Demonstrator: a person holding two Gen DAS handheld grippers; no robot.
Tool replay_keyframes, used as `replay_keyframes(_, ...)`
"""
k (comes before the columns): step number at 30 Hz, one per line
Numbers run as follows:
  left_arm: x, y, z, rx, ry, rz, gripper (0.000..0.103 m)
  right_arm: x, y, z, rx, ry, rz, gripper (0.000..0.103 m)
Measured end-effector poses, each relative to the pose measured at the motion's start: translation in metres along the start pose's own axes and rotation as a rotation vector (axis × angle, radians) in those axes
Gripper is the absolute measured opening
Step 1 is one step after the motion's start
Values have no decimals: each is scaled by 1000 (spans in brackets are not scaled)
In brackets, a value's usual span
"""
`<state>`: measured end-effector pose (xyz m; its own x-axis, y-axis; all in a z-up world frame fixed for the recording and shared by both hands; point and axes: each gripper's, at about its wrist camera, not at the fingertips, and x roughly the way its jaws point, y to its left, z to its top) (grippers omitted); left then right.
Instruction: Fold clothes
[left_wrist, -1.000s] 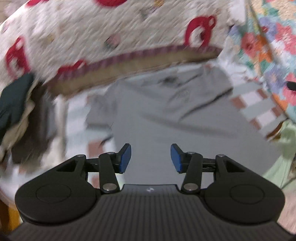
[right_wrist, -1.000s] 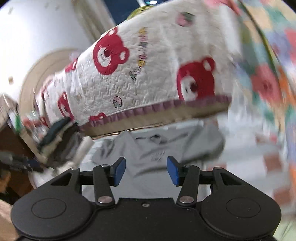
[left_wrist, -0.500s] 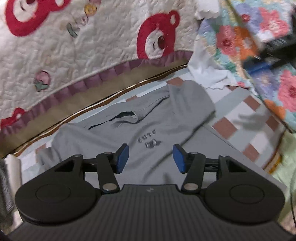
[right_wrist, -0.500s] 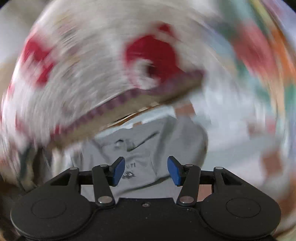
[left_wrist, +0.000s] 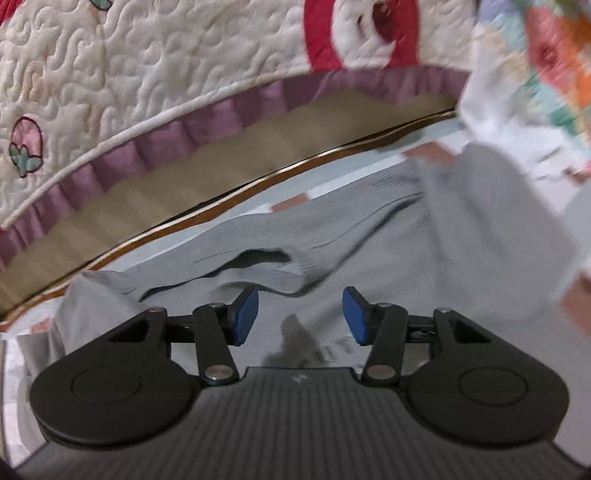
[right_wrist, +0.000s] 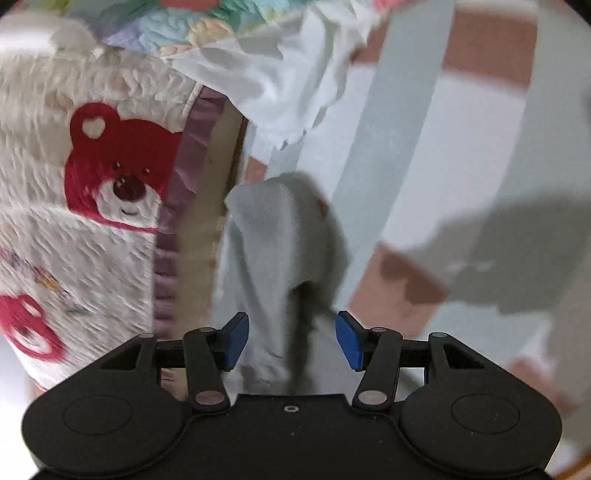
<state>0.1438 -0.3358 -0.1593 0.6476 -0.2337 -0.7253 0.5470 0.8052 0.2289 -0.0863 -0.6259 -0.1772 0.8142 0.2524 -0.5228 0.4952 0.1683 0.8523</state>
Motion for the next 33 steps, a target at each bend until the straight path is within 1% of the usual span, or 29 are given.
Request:
replay_keyframes(1,5,0,-1,3,-7,8,49,10,1,0,-26,4,-4,58)
replay_keyframes(3,13,4,0,-13,-21,20,50,24,7,0,-135,-4,-57,59)
replay_keyframes(4,18,9,1,-27,-23,12,51,32,7,3,-171,-9,-51,59)
replay_keyframes(5,23,13,3,-43,-24,4,51,40,5,9,-180,-8,-18,59)
replay_keyframes(8,38,26,7,-94,-3,-33,52,62,-12,22,-117,11,105,60)
replay_keyframes(9,45,28,9,-86,20,-51,52,68,-16,26,-105,13,134,61)
replay_keyframes(11,61,24,13,-25,63,-69,52,78,-11,34,-153,4,139,59)
replay_keyframes(12,65,19,16,17,52,-50,56,82,-8,38,-180,4,140,59)
replay_keyframes(13,70,15,19,60,41,-31,64,84,-3,40,-221,8,135,58)
replay_keyframes(14,73,11,22,93,31,-19,67,86,3,43,-272,-10,129,52)
replay_keyframes(15,76,10,26,103,23,-23,67,84,7,45,-331,-38,127,11)
replay_keyframes(16,79,9,29,112,14,-27,51,80,12,48,-383,-67,124,5)
replay_keyframes(17,81,8,33,121,8,-31,29,74,17,51,-426,-99,123,5)
replay_keyframes(18,83,7,38,128,6,-34,4,66,22,56,-452,-139,122,5)
replay_keyframes(19,83,7,42,132,-5,-30,3,54,29,61,-487,-182,120,5)
replay_keyframes(20,80,8,47,130,-39,-9,3,44,36,66,-528,-224,113,5)
replay_keyframes(22,75,12,57,117,-102,26,3,26,54,70,-663,-301,59,5)
replay_keyframes(24,68,24,70,41,-142,9,3,19,64,70,-775,-353,2,5)
replay_keyframes(26,62,34,81,-24,-182,-1,3,18,65,68,-848,-371,-45,4)
replay_keyframes(27,61,35,85,-27,-200,17,3,18,66,66,-869,-368,-42,4)
replay_keyframes(29,60,37,94,-38,-229,49,3,17,67,64,-870,-355,11,7)
replay_keyframes(30,65,42,97,-62,-225,58,3,16,65,64,-853,-360,32,11)
replay_keyframes(31,71,46,101,-85,-221,68,3,16,64,65,-840,-362,44,26)
replay_keyframes(32,78,48,104,-97,-210,79,3,19,63,65,-836,-358,29,31)
replay_keyframes(33,88,46,104,-81,-182,94,3,22,61,66,-832,-354,15,32)
